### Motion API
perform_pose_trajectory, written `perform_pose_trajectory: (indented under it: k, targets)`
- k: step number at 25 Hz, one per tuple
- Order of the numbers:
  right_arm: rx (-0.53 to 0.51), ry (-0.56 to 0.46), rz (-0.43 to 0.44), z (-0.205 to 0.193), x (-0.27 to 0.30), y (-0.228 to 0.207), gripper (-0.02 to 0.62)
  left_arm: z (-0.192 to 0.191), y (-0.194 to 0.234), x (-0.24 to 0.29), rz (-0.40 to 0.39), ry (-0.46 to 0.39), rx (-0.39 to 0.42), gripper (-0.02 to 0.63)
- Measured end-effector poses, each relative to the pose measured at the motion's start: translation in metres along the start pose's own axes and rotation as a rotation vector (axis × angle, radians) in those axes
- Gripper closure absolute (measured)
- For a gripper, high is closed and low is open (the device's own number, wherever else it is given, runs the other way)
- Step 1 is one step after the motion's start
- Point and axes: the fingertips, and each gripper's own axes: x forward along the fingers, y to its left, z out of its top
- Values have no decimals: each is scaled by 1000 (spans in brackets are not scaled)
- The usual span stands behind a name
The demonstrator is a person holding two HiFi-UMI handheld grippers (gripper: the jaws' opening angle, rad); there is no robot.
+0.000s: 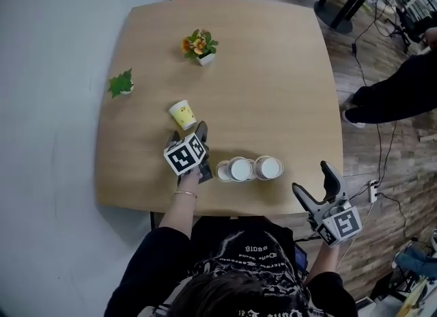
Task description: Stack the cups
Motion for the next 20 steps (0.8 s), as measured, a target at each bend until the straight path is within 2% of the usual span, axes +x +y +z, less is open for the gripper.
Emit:
perform_pose_trajectory:
  k: [4,8,11,13,16,17,18,20]
  targets:
    - [29,13,-65,-8,-12,-10,179,-1,12,16,29,47,-4,176]
    - [36,18,-108,-8,-20,-16,179,-3,21,21,75,95,70,176]
    - [30,20,-115,-8,-17,-17,182,-2,20,24,80,103,100,178]
    - [21,30,-109,-10,-12,-14,187,1,16,25,66,95,89,178]
    - [10,55,-91,-15,-6,-8,187,6,17,28,89,90,22,184]
    - [7,60,-87,-16,-5,-6,189,6,20,29,99,96,-10,281]
    - [6,61,-84,-16,-3,-4,188,7,23,29,103,102,-35,336]
    - [6,57,-85,-15,-3,-4,188,7,25,28,91,110,-26,336]
